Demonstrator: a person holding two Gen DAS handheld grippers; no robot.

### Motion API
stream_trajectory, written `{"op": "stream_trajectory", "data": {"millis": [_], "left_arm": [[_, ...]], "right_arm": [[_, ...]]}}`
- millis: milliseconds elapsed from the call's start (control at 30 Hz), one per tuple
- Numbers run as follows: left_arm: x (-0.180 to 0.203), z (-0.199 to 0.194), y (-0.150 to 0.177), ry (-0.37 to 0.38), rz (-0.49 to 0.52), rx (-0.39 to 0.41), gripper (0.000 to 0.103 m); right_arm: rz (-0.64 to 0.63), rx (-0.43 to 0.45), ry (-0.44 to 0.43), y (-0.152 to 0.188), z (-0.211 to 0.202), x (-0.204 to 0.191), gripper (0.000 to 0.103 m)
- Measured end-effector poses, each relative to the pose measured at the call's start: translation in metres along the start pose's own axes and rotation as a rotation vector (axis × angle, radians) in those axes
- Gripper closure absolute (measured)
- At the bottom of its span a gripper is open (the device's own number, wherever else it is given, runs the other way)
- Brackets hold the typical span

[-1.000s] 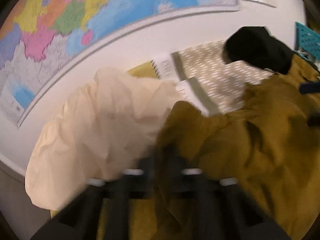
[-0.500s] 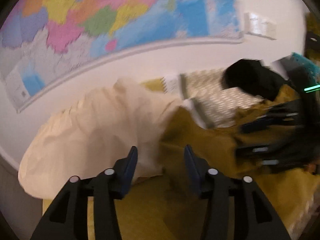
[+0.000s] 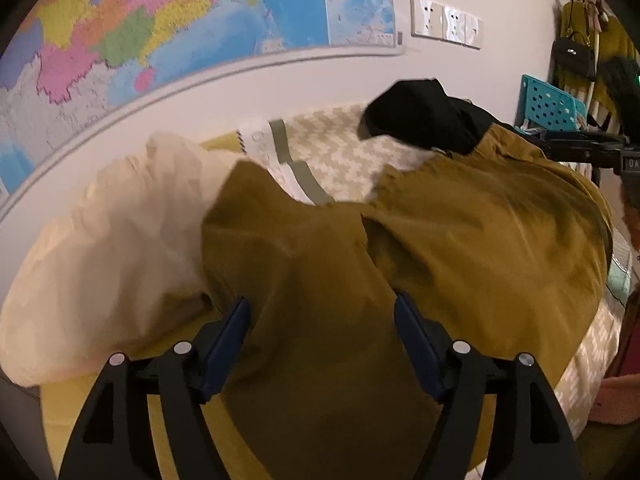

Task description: Fold large clothes

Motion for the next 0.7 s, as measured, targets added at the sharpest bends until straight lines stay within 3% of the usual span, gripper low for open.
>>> {"op": "stream_trajectory", "data": {"millis": [200,333,400,433,500,533,600,700], "left_arm": [[-0.007,0.014,0.012,0.009,-0.069,-0.04,0.03],[-0.01,0.017,0.016,0.012,-0.098,-0.04,0.03],[-0.012,0.019,0.018,0.017,-0.118,-0.046,0.03],[-0.013,0.019,0.018,0.018,-0.124,-0.049,0.03],[-0.014,0.02,0.019,0.015,-0.134,-0.053,0.029],[-0.014,0.02,0.019,0.011,-0.133,-0.052,0.029],[-0.013,0.02,0.02,0.001,-0.135,-0.054,0.029],[-0.012,0.02,0.02,-0.012,-0.138,-0.051,0.029]], "right_arm": [[0.241,-0.003,0.16,0.064,-0.049,0.091,0.036],[0.28,-0.031,0.159,0.098,-0.054,0.105,0.033],[0.253,-0.063,0.164,0.112,-0.045,0.104,0.053],[0.254,-0.061,0.141,0.113,-0.043,0.102,0.058],[0.264,-0.026,0.108,0.108,-0.046,0.102,0.079],[0.26,0.006,0.104,0.102,-0.053,0.102,0.081],[0.251,0.066,0.112,0.091,-0.068,0.1,0.095],[0.303,0.094,0.104,0.087,-0.075,0.116,0.095]]}}
Point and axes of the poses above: each gripper's, at about its wrist camera, not at the fingertips, and z roughly the way its jaws point, x to its right, y to its underside, the point moved 5 cm from there along z, roughly the way its jaws point, and after that the axes turned 1 degree about -x, right-handed, at the moved point
